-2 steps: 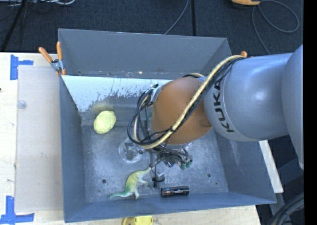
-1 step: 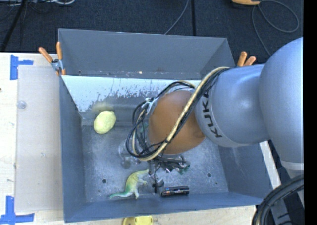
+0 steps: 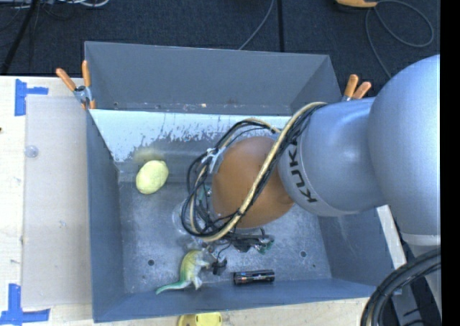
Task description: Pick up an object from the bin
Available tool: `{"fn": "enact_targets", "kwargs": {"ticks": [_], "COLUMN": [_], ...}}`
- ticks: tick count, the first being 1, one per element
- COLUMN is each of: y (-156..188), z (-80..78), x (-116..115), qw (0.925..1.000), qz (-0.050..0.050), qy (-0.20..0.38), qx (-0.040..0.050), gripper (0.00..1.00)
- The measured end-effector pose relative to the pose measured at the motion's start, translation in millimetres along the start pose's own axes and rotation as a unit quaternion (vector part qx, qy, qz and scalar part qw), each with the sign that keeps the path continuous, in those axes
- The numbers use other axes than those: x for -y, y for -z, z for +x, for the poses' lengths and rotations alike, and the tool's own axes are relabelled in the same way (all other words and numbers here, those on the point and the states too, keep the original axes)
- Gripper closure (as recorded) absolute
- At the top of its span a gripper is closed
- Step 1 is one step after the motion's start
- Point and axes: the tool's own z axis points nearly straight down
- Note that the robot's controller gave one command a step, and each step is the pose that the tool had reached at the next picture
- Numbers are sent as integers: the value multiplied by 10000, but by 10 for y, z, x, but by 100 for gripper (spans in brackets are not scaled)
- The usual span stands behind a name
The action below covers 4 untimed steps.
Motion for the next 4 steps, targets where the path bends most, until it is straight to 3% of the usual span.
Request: {"fn": "enact_targets", "kwargs": {"ticks": [2, 4], "y": [75, 458], "z": [3, 16], "x": [-9, -22], "qw": [10000, 10000], "qz": [-8, -24], "qy": [39, 35], "qx": [-12, -31], "gripper": [100, 100]}}
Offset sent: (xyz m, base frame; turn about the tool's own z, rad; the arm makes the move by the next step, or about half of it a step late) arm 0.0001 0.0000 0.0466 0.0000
